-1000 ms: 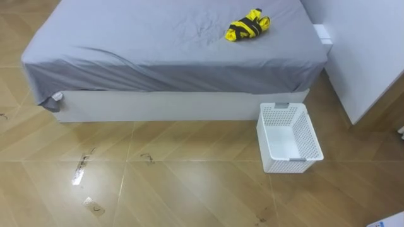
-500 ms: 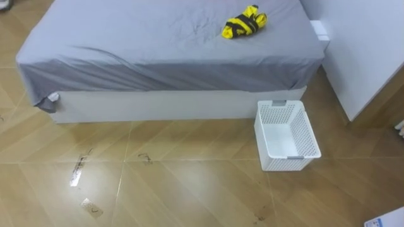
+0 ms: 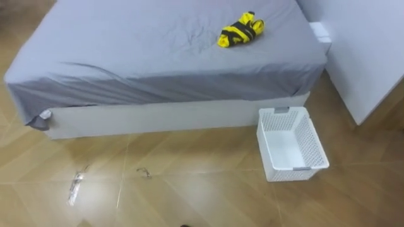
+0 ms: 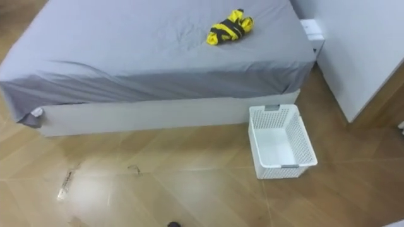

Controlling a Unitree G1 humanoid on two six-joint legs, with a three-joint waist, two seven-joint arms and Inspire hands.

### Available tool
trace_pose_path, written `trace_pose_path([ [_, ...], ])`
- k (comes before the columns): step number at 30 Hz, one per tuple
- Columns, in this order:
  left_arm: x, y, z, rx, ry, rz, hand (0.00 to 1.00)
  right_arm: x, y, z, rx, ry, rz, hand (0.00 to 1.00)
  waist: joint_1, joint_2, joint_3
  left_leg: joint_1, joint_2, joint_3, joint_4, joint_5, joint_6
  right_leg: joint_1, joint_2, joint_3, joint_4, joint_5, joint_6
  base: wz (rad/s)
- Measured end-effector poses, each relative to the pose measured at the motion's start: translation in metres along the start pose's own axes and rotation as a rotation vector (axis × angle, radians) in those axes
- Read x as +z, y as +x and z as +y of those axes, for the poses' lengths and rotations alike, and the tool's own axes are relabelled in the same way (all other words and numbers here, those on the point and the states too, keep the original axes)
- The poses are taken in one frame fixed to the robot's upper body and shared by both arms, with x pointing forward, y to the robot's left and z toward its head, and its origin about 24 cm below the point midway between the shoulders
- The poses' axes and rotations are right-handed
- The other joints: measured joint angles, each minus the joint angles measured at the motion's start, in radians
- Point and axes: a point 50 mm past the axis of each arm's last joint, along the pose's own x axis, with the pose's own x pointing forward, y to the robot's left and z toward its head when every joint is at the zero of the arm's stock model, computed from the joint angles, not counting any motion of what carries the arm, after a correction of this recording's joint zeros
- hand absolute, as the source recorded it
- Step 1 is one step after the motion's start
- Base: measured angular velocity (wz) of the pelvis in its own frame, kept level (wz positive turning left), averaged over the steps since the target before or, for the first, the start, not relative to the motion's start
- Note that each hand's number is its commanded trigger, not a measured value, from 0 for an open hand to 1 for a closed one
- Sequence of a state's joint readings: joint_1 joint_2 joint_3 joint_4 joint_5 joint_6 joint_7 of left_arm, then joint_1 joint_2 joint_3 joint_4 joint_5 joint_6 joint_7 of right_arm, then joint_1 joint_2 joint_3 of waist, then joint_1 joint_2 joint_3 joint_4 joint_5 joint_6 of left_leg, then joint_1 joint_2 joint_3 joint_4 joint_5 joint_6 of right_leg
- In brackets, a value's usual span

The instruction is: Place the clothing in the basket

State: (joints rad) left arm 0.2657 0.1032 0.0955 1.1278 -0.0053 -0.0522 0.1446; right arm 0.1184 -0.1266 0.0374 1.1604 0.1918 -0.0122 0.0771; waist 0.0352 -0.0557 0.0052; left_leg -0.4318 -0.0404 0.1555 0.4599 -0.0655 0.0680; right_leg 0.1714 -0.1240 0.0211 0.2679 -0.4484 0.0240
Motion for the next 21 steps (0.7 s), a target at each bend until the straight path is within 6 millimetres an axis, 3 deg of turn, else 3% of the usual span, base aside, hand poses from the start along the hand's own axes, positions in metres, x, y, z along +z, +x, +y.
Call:
trace_pose_path([
  [1,0.003,0.001,-0.001,-0.002,0.000,-0.009,0.00,0.003,0.000,0.000,-0.003,0.003,-0.018,0.00,-0.001,-0.005,0.0028,-0.007,-0.009,0.015,0.051,-0.046,0.008,0.008,-0.019,-0.001,0.008,0.006,0.011,-0.21],
  [2,0.005,0.001,-0.001,-0.003,-0.001,-0.014,0.00,0.004,0.000,0.000,-0.007,0.004,-0.025,0.00,-0.001,-0.004,0.0020,-0.007,-0.009,0.024,0.074,-0.068,0.015,0.010,-0.026,0.003,0.021,0.012,0.021,-0.17],
  [4,0.015,0.003,0.001,0.006,-0.013,-0.047,0.00,0.013,0.001,0.002,-0.018,0.011,-0.063,0.00,0.002,-0.002,0.0022,0.035,-0.019,0.043,0.107,-0.147,0.026,-0.018,-0.050,0.000,0.182,0.037,0.057,-0.15],
  [5,0.017,0.003,0.001,0.009,-0.015,-0.055,0.00,0.014,0.001,0.003,-0.020,0.009,-0.069,0.00,0.001,-0.003,0.0043,0.059,-0.027,0.045,0.095,-0.160,0.029,-0.035,-0.057,-0.002,0.254,0.054,0.063,-0.07],
  [6,0.023,0.004,0.002,0.010,-0.015,-0.076,0.00,0.016,0.001,0.002,-0.030,0.005,-0.076,0.00,-0.001,-0.002,0.0037,0.117,-0.044,0.046,0.072,-0.181,0.036,-0.080,-0.072,-0.006,0.405,0.127,0.061,-0.10],
  [7,0.029,0.005,0.001,0.009,-0.016,-0.098,0.00,0.018,0.001,0.000,-0.042,0.007,-0.083,0.00,0.011,0.004,0.0019,0.174,-0.046,0.047,0.044,-0.199,0.040,-0.133,-0.078,-0.009,0.540,0.249,0.053,-0.16],
  [8,0.036,0.006,0.000,0.008,-0.017,-0.119,0.00,0.021,0.001,0.000,-0.045,0.013,-0.096,0.00,0.018,0.019,-0.0022,0.205,-0.044,0.041,0.025,-0.210,0.041,-0.159,-0.075,-0.014,0.598,0.311,0.042,-0.30],
  [9,0.044,0.006,0.002,0.019,-0.016,-0.144,0.00,0.031,0.000,0.002,-0.039,0.009,-0.139,0.00,0.028,0.031,-0.0026,0.260,-0.040,0.027,-0.015,-0.222,0.043,-0.221,-0.061,-0.038,0.681,0.291,0.019,-0.25],
  [10,0.051,0.007,0.005,0.036,-0.016,-0.161,0.00,0.046,-0.001,0.007,-0.022,0.004,-0.197,0.00,0.032,0.038,0.0013,0.309,-0.033,0.012,-0.057,-0.223,0.041,-0.298,-0.027,-0.076,0.722,0.205,-0.017,-0.14],
  [11,0.054,0.008,0.006,0.040,-0.017,-0.170,0.00,0.054,-0.002,0.008,-0.014,0.005,-0.228,0.00,0.027,0.043,0.0034,0.331,-0.027,-0.001,-0.072,-0.223,0.040,-0.336,-0.008,-0.093,0.717,0.171,-0.030,0.16],
  [12,0.062,0.008,0.005,0.038,-0.009,-0.190,0.00,0.068,-0.003,0.010,-0.004,0.016,-0.281,0.00,0.019,0.059,0.0069,0.373,-0.008,-0.016,-0.098,-0.229,0.035,-0.407,0.040,-0.134,0.658,0.126,-0.040,0.40],
  [13,0.075,0.008,0.004,0.031,0.004,-0.233,0.00,0.077,-0.004,0.013,0.001,0.014,-0.313,0.00,0.017,0.063,0.0084,0.413,0.005,-0.037,-0.123,-0.239,0.028,-0.466,0.080,-0.151,0.534,0.116,-0.038,0.50],
  [14,0.078,0.007,0.003,0.028,0.010,-0.247,0.00,0.080,-0.005,0.014,0.002,0.012,-0.328,0.00,0.016,0.062,0.0090,0.431,0.010,-0.054,-0.131,-0.246,0.024,-0.488,0.091,-0.161,0.453,0.122,-0.038,0.61],
  [15,0.081,0.006,0.001,0.014,0.028,-0.268,0.00,0.088,-0.007,0.016,0.006,0.010,-0.361,0.00,0.016,0.054,0.0087,0.472,0.013,-0.078,-0.161,-0.257,0.014,-0.515,0.096,-0.177,0.278,0.161,-0.039,0.64],
  [16,0.081,0.005,-0.005,-0.007,0.041,-0.273,0.00,0.097,-0.009,0.016,0.005,0.013,-0.392,0.00,0.012,0.060,0.0073,0.526,0.026,-0.100,-0.187,-0.275,0.003,-0.524,0.095,-0.203,0.143,0.275,-0.048,0.65],
  [17,0.079,0.005,-0.008,-0.016,0.045,-0.267,0.00,0.100,-0.009,0.016,0.004,0.015,-0.406,0.00,0.007,0.064,0.0062,0.550,0.036,-0.120,-0.196,-0.284,-0.004,-0.520,0.096,-0.217,0.093,0.330,-0.049,0.71],
  [18,0.072,0.004,-0.008,-0.019,0.049,-0.251,0.00,0.106,-0.011,0.018,0.005,0.016,-0.437,0.00,-0.002,0.068,0.0013,0.586,0.057,-0.145,-0.209,-0.301,-0.021,-0.503,0.102,-0.235,0.050,0.412,-0.068,0.68],
  [19,0.066,0.004,-0.007,-0.015,0.050,-0.236,0.00,0.113,-0.014,0.018,0.009,0.018,-0.478,0.00,-0.001,0.070,-0.0052,0.599,0.081,-0.148,-0.203,-0.322,-0.049,-0.484,0.128,-0.248,0.063,0.431,-0.104,0.56],
  [20,0.063,0.004,-0.006,-0.013,0.050,-0.228,0.00,0.117,-0.016,0.018,0.008,0.019,-0.497,0.00,0.003,0.077,-0.0075,0.603,0.097,-0.148,-0.198,-0.326,-0.059,-0.480,0.139,-0.262,0.081,0.427,-0.120,0.25],
  [21,0.055,0.004,-0.003,-0.005,0.050,-0.207,0.00,0.127,-0.020,0.020,0.012,0.018,-0.546,0.00,0.019,0.092,-0.0036,0.619,0.126,-0.140,-0.194,-0.321,-0.082,-0.467,0.159,-0.282,0.111,0.393,-0.130,-0.03],
])
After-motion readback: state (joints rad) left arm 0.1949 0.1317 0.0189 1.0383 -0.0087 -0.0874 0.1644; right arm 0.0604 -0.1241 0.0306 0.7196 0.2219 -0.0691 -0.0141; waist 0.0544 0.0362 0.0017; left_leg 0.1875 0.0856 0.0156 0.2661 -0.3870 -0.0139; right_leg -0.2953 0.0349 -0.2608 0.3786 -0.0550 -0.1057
